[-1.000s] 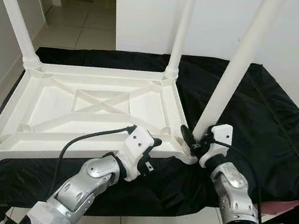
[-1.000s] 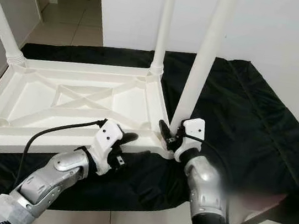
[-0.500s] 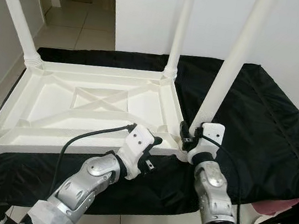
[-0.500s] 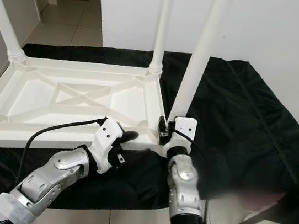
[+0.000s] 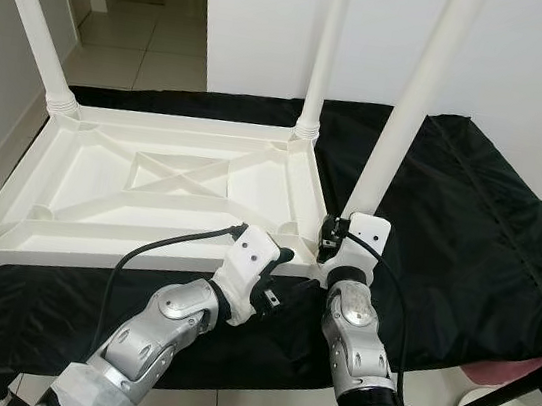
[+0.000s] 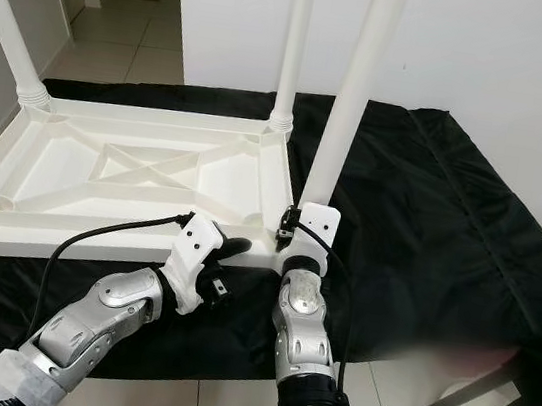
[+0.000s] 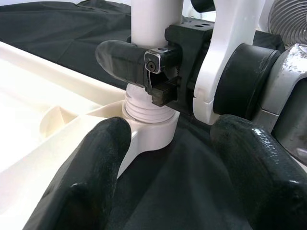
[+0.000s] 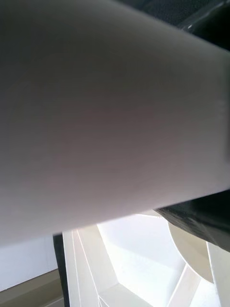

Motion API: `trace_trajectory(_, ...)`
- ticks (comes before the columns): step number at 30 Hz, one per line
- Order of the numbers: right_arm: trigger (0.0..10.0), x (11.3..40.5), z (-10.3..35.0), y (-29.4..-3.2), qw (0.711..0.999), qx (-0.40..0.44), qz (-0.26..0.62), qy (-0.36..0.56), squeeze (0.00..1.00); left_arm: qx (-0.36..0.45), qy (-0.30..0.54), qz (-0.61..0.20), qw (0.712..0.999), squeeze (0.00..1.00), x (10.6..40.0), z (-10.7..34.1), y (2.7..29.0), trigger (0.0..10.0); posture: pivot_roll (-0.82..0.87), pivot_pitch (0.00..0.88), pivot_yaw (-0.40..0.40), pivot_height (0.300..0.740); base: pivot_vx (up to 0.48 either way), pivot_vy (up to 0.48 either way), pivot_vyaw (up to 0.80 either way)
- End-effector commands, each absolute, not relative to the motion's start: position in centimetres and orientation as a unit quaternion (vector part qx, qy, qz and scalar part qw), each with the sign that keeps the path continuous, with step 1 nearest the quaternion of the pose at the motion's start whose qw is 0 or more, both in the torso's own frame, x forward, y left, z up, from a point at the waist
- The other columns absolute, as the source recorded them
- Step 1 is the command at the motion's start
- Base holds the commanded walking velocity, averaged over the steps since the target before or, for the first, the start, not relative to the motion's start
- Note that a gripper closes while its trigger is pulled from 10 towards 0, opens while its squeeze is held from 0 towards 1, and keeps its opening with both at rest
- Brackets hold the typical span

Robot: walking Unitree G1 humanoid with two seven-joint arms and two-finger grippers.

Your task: Building children table

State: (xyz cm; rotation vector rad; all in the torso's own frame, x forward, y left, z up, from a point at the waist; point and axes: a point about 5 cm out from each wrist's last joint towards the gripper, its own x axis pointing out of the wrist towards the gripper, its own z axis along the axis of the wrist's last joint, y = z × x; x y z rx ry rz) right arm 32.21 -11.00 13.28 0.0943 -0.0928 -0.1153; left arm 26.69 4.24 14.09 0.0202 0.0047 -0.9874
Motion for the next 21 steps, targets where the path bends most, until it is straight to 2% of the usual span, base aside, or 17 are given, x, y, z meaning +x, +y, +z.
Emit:
trace_trajectory(1,10.0,32.1,12.7,-11.0,0.994,0.075,-0.070,-0.028,0.00,0.015,0.002,-0.497,0.868,0.00,26.6,14.3,4.2,10.0,-0.05,0.006,-0.006,0.740,0.000,0.000,0.00)
trace_trajectory(3,10.0,32.1,12.7,-10.8,0.994,0.079,-0.066,-0.028,0.00,0.015,0.001,-0.496,0.868,0.00,26.6,14.3,4.2,10.0,-0.05,0.007,-0.006,0.740,0.000,0.000,0.00)
trace_trajectory(4,10.0,32.0,12.9,-10.7,0.994,0.084,-0.061,-0.033,1.00,0.015,0.001,-0.495,0.868,0.00,26.6,14.3,4.3,10.0,-0.05,0.008,-0.004,0.740,0.000,0.000,0.00)
trace_trajectory(10,10.0,32.0,13.2,-10.6,0.994,0.090,-0.031,-0.045,0.99,0.016,0.002,-0.496,0.868,0.00,26.6,14.3,4.3,10.0,-0.05,0.010,0.000,0.740,0.000,0.000,0.00)
trace_trajectory(11,10.0,32.0,13.3,-10.7,0.994,0.092,-0.028,-0.047,0.12,0.016,0.002,-0.496,0.868,0.00,26.5,14.3,4.3,10.0,-0.05,0.010,0.000,0.740,0.000,0.000,0.00)
trace_trajectory(12,10.0,32.0,13.3,-10.7,0.994,0.093,-0.027,-0.048,0.12,0.016,0.003,-0.496,0.868,0.00,26.5,14.3,4.3,10.0,-0.05,0.010,0.000,0.740,0.000,0.000,0.00)
trace_trajectory(13,10.0,31.9,13.4,-10.8,0.994,0.094,-0.023,-0.052,0.00,0.016,0.003,-0.496,0.868,0.00,26.5,14.3,4.3,10.0,-0.05,0.012,0.001,0.740,0.000,0.000,0.00)
trace_trajectory(21,10.0,31.8,13.8,-11.8,0.994,0.087,0.002,-0.071,0.00,0.016,0.004,-0.497,0.868,0.00,26.5,14.3,4.3,10.0,-0.05,0.016,-0.001,0.740,0.000,0.000,0.00)
